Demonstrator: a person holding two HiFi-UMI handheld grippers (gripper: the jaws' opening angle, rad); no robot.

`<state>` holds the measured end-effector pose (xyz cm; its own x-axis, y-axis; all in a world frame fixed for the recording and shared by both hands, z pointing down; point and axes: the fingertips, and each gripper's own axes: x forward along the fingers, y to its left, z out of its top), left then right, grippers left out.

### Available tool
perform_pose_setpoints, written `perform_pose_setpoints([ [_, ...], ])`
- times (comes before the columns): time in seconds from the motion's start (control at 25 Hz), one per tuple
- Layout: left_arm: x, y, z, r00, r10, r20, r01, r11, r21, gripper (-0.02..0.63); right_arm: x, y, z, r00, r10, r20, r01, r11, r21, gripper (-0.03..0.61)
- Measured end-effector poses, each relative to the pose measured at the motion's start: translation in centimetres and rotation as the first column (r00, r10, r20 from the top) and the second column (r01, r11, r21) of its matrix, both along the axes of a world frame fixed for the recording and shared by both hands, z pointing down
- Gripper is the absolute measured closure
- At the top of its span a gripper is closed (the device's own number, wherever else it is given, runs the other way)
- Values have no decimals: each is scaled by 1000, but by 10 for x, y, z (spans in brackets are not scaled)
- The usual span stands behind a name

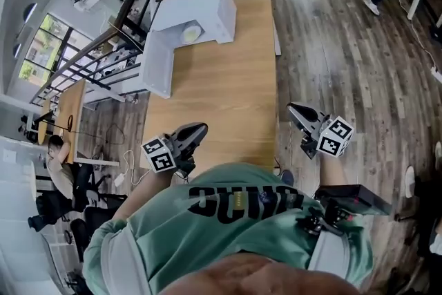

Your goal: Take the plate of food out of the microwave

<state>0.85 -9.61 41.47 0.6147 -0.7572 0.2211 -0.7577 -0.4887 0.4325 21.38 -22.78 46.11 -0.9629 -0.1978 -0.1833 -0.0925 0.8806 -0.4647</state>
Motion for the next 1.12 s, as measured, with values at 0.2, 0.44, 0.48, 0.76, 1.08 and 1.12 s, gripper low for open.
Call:
perform_pose_setpoints([
  [0.2,-40,-14,23,988,115,-107,-111,993,37,609,-36,8,10,992,80,-97,-79,997,12,571],
  [0.44,-127,-1,36,962,176,-207,-147,978,148,609,-117,31,-3,967,173,-188,-186,981,-55,571],
  [0.48,-135,-7,35,961,171,-216,-135,976,172,609,-126,24,-11,963,162,-216,-177,983,-53,571],
  [0.76,-219,-32,39,980,6,-200,39,975,218,609,-215,-21,-34,959,18,-282,-24,1000,-15,571],
  [1.08,-177,-43,43,985,-23,-171,54,983,177,609,-262,-36,-27,974,-121,-191,121,993,-12,571],
  [1.12,-174,-45,43,986,-19,-165,47,984,171,609,-264,-31,-21,975,-132,-177,129,991,-24,571],
])
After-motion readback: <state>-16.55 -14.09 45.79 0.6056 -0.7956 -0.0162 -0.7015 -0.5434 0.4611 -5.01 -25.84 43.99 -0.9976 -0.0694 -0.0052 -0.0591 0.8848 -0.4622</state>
